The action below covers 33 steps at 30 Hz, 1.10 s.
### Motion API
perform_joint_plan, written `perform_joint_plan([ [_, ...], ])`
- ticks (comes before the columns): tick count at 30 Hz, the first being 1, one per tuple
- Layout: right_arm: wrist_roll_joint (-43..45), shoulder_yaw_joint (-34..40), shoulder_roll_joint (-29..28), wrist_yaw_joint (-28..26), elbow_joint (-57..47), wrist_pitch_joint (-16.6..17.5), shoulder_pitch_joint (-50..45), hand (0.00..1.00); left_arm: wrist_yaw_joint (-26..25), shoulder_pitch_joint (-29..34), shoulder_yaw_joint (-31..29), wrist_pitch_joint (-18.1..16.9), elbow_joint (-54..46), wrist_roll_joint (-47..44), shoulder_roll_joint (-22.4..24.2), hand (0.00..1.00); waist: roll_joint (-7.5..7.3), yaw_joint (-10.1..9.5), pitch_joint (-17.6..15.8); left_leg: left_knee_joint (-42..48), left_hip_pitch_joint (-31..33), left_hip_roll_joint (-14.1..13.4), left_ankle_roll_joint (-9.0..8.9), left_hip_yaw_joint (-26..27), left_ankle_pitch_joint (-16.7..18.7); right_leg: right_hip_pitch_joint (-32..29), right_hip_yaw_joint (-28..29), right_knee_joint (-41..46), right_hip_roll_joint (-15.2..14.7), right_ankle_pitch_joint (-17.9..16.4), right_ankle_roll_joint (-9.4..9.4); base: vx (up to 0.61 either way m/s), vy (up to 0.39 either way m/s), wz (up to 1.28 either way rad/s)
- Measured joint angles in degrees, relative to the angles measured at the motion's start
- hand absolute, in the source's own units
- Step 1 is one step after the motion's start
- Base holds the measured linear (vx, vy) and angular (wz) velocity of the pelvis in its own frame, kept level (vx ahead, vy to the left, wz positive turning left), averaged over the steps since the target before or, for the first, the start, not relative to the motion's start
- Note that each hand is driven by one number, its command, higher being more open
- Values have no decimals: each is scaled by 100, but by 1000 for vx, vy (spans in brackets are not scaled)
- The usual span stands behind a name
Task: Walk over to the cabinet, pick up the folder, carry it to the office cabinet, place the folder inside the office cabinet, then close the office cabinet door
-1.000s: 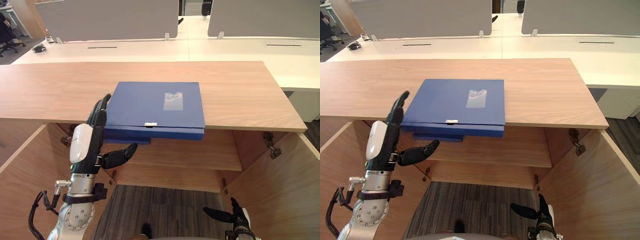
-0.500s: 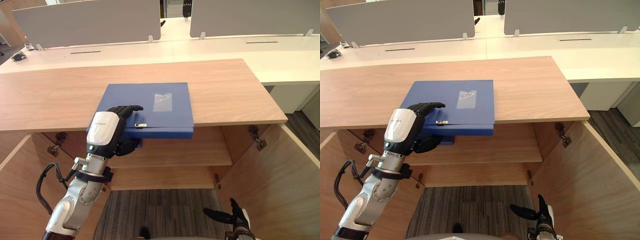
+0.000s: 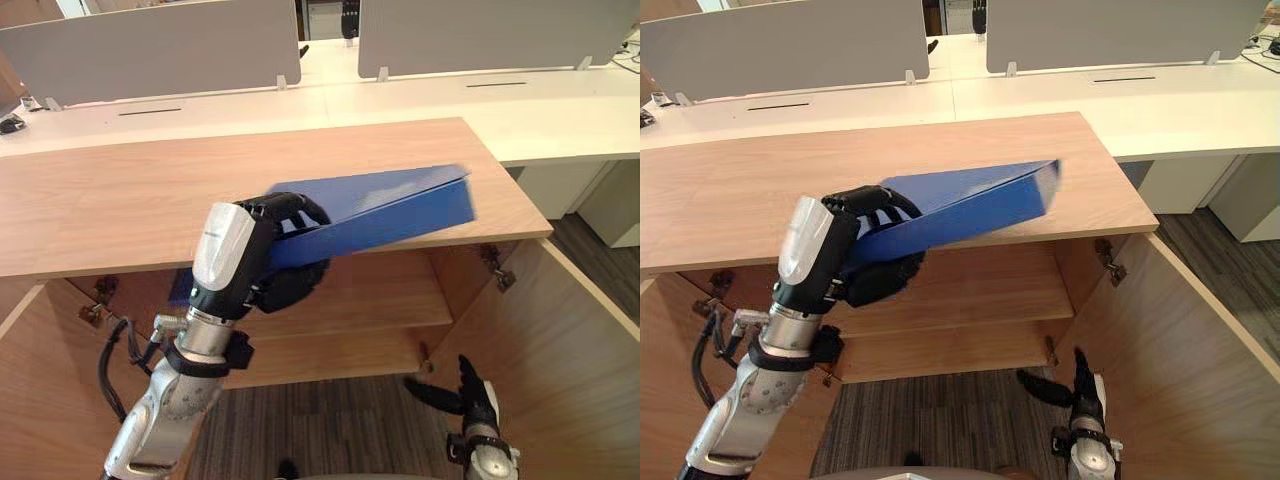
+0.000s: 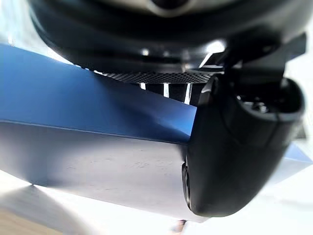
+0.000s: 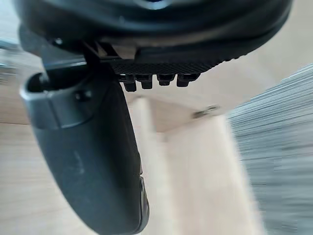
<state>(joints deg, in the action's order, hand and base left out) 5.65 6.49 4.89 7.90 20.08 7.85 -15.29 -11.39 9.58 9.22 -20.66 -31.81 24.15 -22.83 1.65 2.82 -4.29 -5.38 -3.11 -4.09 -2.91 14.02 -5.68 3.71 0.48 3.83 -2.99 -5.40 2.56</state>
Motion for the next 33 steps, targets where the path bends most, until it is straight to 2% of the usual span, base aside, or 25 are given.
perform_joint_plan([
  [5,444,2,-315,-9,-1953,153,-215,100,314,386,215,-137,-275,-1930,534,0,-26,39,-16,28,1,6,21,110,16,-37,119,-41,-2,62,24,12,9,-13],
  [9,879,38,-415,-76,-3400,346,-368,100,799,890,192,96,-289,-4078,836,0,-120,100,-74,29,0,3,30,237,43,-94,236,-41,0,84,42,7,2,-14],
  [13,1327,98,-387,-211,-4303,486,-361,100,1087,1158,176,348,-291,-5161,901,0,-183,106,-96,30,-4,27,66,331,77,-114,340,-84,-21,133,81,11,21,-14],
  [17,1830,80,-37,-560,-4934,698,-211,100,1571,1398,136,736,-286,-5837,813,0,-182,108,-95,30,-12,64,89,361,93,-97,370,-86,-61,155,119,8,16,-4],
  [19,2075,-19,405,-715,-4996,796,44,100,1838,1451,156,836,-235,-6197,716,0,-180,107,-94,29,-12,76,94,358,91,-95,368,-86,-75,165,136,0,0,0],
  [25,2413,-743,1451,-1165,-4885,830,623,100,2239,1440,296,854,-146,-6367,362,0,-173,94,-88,0,2,105,126,260,67,-80,266,-85,-107,165,146,-25,-3,9],
  [29,2649,-1099,2054,-1370,-4256,821,856,100,2291,1425,234,856,-30,-6469,-15,0,-170,-23,-83,0,28,123,154,151,15,-54,167,-80,-124,167,148,-17,-4,13],
  [30,2711,-1225,2220,-1420,-4075,808,859,0,2290,1413,203,858,51,-6469,-141,0,-170,-27,-82,-1,42,128,157,81,-6,-37,99,-81,-127,167,148,-19,-12,24],
  [33,2999,-1494,2604,-1482,-3731,732,868,0,2282,1415,112,879,207,-6472,-403,0,-169,-64,-79,-2,84,131,160,-8,-51,-34,6,-80,-129,167,147,-22,-14,18],
])
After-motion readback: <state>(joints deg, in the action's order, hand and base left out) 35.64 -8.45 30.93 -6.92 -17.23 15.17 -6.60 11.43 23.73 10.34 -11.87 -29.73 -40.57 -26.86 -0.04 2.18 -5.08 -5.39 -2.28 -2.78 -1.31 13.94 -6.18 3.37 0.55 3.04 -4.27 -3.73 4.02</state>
